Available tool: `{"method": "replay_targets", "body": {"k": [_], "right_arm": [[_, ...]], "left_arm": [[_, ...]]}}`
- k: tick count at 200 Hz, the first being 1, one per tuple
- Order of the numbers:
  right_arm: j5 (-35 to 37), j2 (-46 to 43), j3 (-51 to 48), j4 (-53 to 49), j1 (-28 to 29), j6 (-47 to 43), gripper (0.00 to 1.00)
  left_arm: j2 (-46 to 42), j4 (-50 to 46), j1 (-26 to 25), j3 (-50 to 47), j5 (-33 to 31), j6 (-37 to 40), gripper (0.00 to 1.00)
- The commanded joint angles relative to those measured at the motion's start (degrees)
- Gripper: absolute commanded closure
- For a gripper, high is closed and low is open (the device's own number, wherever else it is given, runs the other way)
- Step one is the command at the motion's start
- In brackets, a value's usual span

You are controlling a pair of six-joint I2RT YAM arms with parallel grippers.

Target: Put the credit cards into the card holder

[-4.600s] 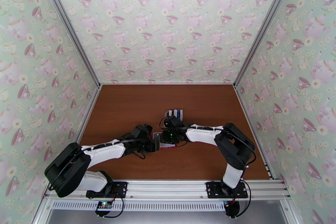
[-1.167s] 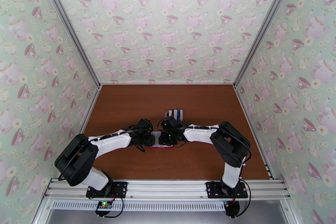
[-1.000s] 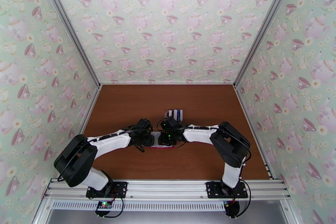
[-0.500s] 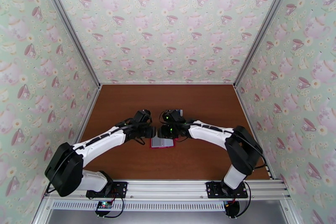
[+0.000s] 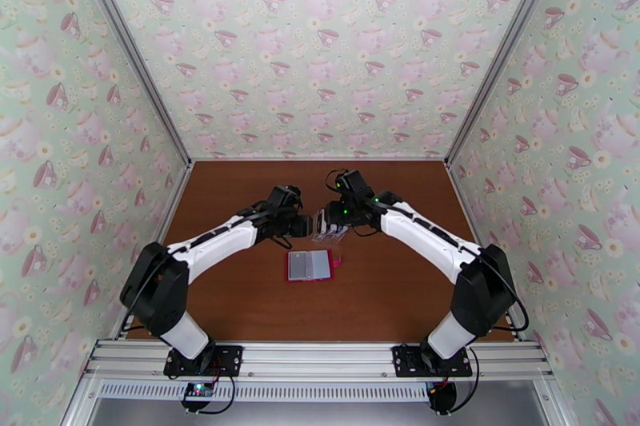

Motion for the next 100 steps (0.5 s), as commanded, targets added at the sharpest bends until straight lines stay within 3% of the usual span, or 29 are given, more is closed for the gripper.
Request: {"method": "replay_targets", "body": {"k": [1,100], "right_arm": [[3.72,2.68,2.11,-4.35,-1.93,-3.62,0.51],[3.01,10.62,4.94,-4.38,-3.78,-5.38,0.5]], "left_arm": [[3.4,2.47,0.43,3.2,5.19,-1.52,0.43],[12.0,6.11,1.52,4.11,8.95,-3.45,0.46]]}}
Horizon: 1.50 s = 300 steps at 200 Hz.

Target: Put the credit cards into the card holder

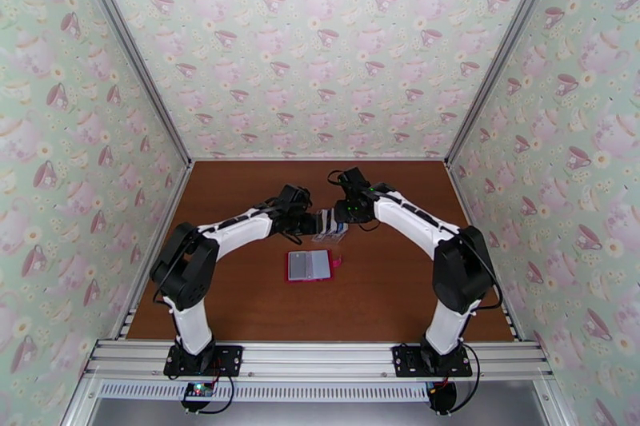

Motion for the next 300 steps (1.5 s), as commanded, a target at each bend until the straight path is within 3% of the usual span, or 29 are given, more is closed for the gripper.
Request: {"method": "replay_targets", "body": {"k": [1,120,300], "right_arm": [[0.36,1.73,2.12,-0.69,-0.22,-1.02,0.5],[-0.78,5.52,3.15,-0.59,-0.19,-1.28,0.52],[1.99,7.86,2.32,-3.44,1.06,-3.27,0.59]], "left_arm": [[1.99,1.85,0.47,0.41,2.3,-0.62,0.46],[4.73,6.48,1.6,-3.97,3.45,-2.04,0.55],[1.89,7.48,0.46,-8.24,1.95,-3.79,0.55]]}}
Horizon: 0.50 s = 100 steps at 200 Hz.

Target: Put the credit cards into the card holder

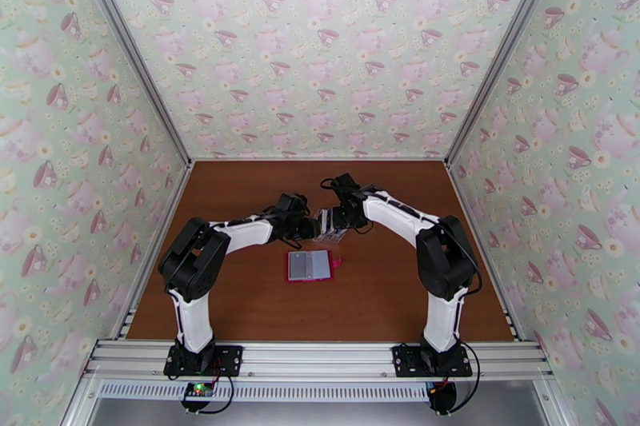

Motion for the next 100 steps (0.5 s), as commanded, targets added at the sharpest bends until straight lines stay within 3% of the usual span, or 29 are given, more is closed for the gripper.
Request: {"method": "replay_targets", "body": {"k": [1,100], "right_arm": [[1.74,1.43,0.48,-1.95,0.34,-1.6,0.59],[8.5,-0.79,3.73,-7.27,0.04,-4.32,0.6]], "left_arm": [[-1.24,-4.36,-0.61,-1.92,-1.17,-0.32,0.55],[-1.02,-5.93,-0.35,-1.25,-2.12,-0.23,0.55]]}}
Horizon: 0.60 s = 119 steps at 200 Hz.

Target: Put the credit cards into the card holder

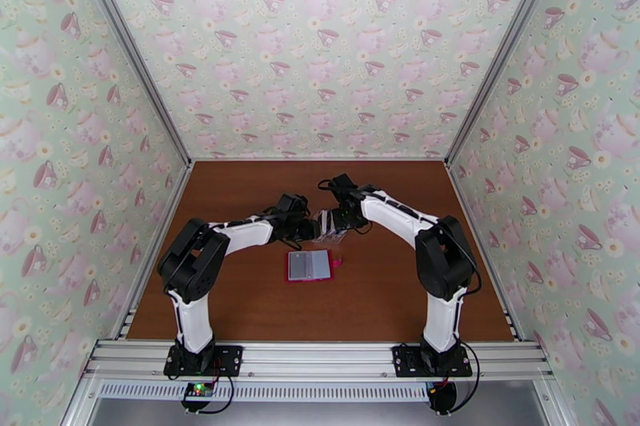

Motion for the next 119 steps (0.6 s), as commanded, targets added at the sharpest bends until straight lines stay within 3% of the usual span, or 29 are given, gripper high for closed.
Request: {"method": "replay_targets", "body": {"k": [1,119], "right_arm": [[4.68,-0.91,1.82,-4.03,-0.51,-1.45,0.6],[4.51,-1.72,3.15,-5.76,-0.49,-1.83,0.72]], "left_arm": [[-0.57,-5.05,-0.22,-1.03,-1.93,-0.21,0.55],[-0.39,-5.18,-0.27,-0.49,-1.49,-0.57,0.55]]}}
